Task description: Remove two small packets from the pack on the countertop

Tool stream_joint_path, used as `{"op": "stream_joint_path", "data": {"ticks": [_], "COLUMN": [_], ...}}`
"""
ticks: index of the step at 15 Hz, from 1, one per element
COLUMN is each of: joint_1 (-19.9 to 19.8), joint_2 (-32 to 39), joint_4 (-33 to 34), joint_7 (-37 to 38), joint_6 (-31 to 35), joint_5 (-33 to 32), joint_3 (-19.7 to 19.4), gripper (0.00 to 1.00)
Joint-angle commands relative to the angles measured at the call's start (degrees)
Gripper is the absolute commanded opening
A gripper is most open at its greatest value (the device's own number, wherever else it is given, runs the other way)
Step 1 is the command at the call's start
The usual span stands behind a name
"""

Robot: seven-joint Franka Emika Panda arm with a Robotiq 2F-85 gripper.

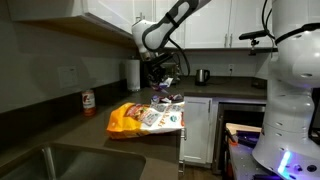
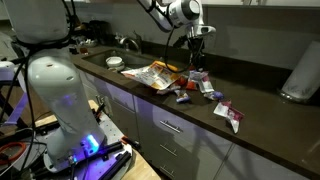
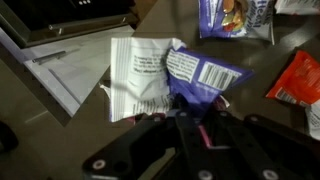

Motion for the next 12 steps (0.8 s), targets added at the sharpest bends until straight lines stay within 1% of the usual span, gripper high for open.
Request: {"op": "stream_joint_path", "data": {"ticks": [1,7,11,12], "joint_1": [0.75,0.83,0.68,0.71], "joint_2": [2.27,3.58,4.44,4.6], "joint_4": [2.78,3.23,3.61,3.59], "joint_7": [7.16,16.44,20.62,21.43], "joint_6": [-3.27,-3.32,-4.27,-4.44], "joint_5": [-0.48,-2.11,-1.27,-1.06], "joint_3": [-1.37,-2.96,-3.29,-3.28], "gripper": [0.09,0.09,0.09,0.42]}}
